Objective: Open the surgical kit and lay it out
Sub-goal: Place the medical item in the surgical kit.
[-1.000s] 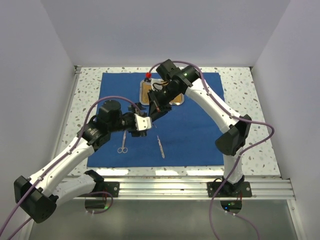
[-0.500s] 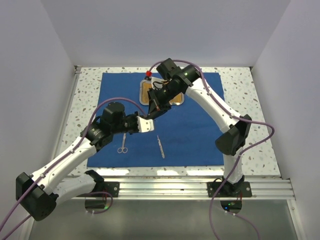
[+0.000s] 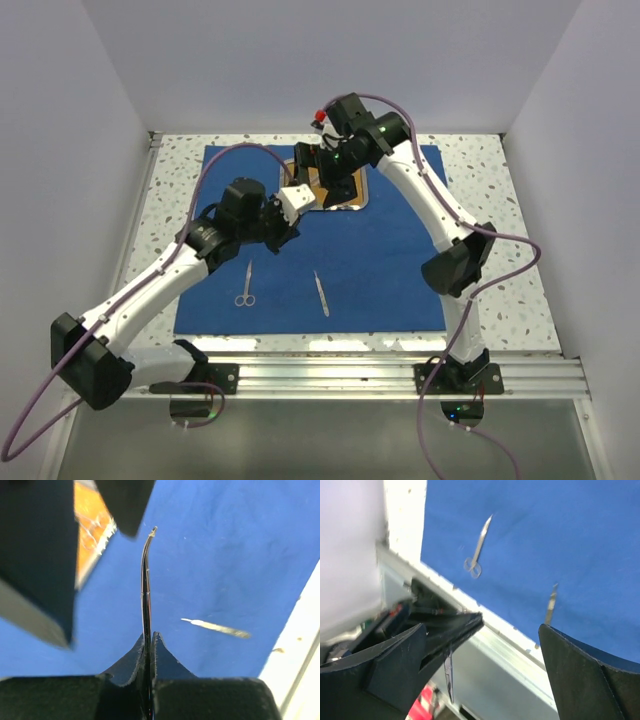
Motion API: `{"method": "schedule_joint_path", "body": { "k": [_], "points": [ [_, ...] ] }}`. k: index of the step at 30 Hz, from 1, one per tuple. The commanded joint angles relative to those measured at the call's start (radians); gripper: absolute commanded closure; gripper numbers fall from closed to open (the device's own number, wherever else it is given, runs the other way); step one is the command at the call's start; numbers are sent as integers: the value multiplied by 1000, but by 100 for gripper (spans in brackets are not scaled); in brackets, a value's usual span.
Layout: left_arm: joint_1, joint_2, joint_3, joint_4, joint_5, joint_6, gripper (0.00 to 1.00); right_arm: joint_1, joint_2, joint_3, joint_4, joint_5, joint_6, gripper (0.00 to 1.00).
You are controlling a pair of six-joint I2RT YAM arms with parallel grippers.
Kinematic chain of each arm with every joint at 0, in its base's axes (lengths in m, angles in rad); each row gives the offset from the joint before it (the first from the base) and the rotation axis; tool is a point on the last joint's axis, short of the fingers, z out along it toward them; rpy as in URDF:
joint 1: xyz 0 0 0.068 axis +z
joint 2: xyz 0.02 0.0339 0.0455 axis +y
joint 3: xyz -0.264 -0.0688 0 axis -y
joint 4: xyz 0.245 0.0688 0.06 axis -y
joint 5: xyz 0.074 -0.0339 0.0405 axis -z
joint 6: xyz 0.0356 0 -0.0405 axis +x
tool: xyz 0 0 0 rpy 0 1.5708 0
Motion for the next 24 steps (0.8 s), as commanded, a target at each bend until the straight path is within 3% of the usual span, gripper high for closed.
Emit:
{"method": "schedule_joint_path", "body": {
  "k": [1, 3, 6, 9, 13, 24],
  "points": [
    [-2, 65, 69, -119, -31, -307, 100, -45, -51, -49, 81, 111, 75, 2],
    [24, 106, 71, -142, 24, -391, 100, -68, -71, -74, 88, 120, 56, 2],
    [100, 129, 11, -153, 233, -488, 100, -86, -91, -109, 69, 132, 26, 2],
    [176, 117, -56, -172, 294, -559, 100, -95, -114, -153, 62, 142, 3, 2],
    [250, 71, -113, -254, 276, -574, 100, -95, -151, -242, 74, 140, -8, 2],
    [259, -15, -294, -311, 44, -654, 100, -97, -247, -402, 95, 139, -36, 2]
  ]
}}
